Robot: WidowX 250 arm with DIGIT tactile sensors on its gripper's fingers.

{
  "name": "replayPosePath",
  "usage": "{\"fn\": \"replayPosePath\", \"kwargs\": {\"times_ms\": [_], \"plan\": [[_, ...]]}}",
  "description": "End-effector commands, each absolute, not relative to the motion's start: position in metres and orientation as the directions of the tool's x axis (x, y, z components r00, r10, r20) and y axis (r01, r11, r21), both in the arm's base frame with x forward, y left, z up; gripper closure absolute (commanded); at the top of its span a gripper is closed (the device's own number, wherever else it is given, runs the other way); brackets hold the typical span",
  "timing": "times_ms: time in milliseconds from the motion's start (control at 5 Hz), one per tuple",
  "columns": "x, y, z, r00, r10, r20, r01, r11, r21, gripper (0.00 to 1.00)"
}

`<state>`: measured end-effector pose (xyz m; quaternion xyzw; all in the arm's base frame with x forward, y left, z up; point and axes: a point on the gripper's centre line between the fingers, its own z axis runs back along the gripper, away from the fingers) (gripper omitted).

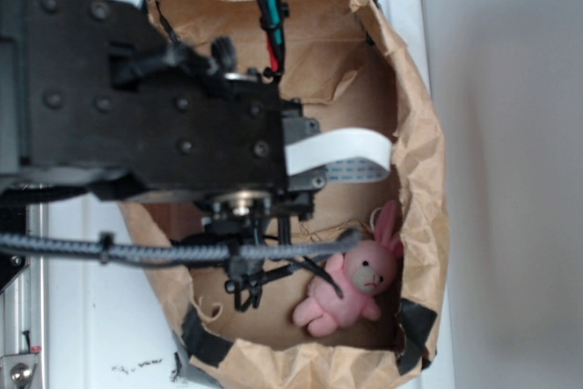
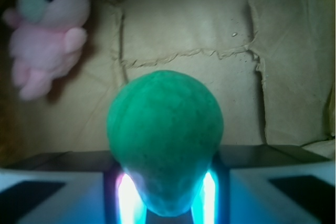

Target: Grab the green ball.

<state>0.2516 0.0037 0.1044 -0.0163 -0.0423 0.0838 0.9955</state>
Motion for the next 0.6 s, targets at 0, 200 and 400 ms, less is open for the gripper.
{"fn": "replayPosePath", "kwargs": {"times_ms": [0,200,400], "plan": [[0.252,0.019,0.141,0.968,0.155,0.196,-0.148,0.988,-0.05,1.0],[0.252,0.026,0.159,0.965,0.162,0.207,-0.151,0.986,-0.07,1.0],[0.261,0.034,0.173,0.961,0.177,0.212,-0.162,0.983,-0.084,1.0]]}}
